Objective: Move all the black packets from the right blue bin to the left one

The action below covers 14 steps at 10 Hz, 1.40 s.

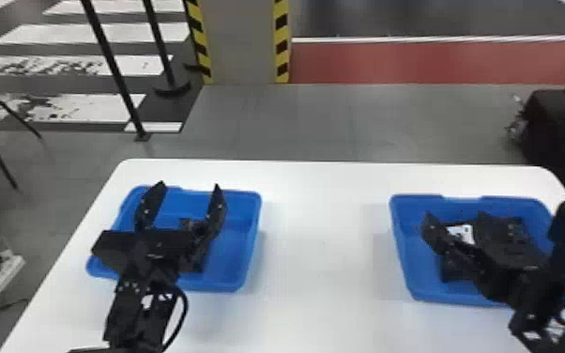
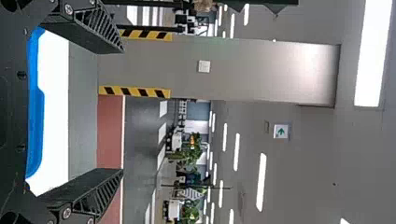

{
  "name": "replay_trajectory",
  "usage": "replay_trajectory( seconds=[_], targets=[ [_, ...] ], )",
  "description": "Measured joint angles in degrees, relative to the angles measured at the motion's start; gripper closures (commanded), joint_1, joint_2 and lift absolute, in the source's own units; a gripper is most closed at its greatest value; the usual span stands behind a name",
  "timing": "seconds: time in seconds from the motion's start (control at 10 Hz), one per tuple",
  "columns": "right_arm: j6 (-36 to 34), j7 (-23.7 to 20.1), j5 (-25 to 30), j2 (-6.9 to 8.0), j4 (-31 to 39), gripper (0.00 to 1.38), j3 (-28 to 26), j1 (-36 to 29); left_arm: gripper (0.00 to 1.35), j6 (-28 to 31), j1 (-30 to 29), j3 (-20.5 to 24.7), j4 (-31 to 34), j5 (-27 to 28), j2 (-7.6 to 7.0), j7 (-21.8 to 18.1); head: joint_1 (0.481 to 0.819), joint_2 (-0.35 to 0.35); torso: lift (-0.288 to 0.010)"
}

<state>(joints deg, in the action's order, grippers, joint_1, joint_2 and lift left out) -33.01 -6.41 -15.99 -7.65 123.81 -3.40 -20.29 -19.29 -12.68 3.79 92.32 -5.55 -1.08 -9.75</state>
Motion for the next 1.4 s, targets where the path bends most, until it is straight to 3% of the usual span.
replay_trajectory(
  seconds=[0.1,0.4,0.8,1.1,1.2,1.3,1.4],
  targets=[
    [-2.77,2.48,0.86,0.00,-1.90,0.25,-0.86,0.22,0.12,-0.10,-0.28,-0.63,0.04,-0.88,0.02,-0.48,0.695,0.016,-0.110],
    [-6.11,3.16,3.87,0.00,-11.93,0.25,-2.59,5.64,0.11,-1.40,-0.39,-1.03,0.14,-1.53,0.20,-0.78,0.695,-0.052,-0.110],
    [-8.23,5.23,4.24,0.20,-14.68,0.27,-2.60,7.30,0.12,-1.67,-0.60,-0.69,0.06,-2.34,0.29,-0.77,0.695,-0.059,-0.110],
    [-5.35,1.71,4.77,-0.17,-25.19,0.48,-2.58,12.69,0.12,-1.89,-0.91,-0.36,0.05,-2.74,0.29,-0.74,0.695,-0.056,-0.110],
    [-3.78,1.28,4.93,-0.14,-27.38,0.71,-2.53,13.69,0.12,-1.80,-0.85,-0.47,0.05,-2.73,0.32,-0.73,0.695,-0.059,-0.110],
    [-2.73,1.35,5.15,0.13,-27.86,1.05,-2.49,13.83,0.12,-1.64,-0.89,-0.43,0.04,-2.72,0.39,-0.73,0.695,-0.059,-0.110],
    [-2.11,1.35,5.26,0.45,-27.62,0.98,-2.48,13.57,0.12,-1.41,-1.12,-0.25,0.01,-2.71,0.44,-0.71,0.695,-0.055,-0.110]
  ],
)
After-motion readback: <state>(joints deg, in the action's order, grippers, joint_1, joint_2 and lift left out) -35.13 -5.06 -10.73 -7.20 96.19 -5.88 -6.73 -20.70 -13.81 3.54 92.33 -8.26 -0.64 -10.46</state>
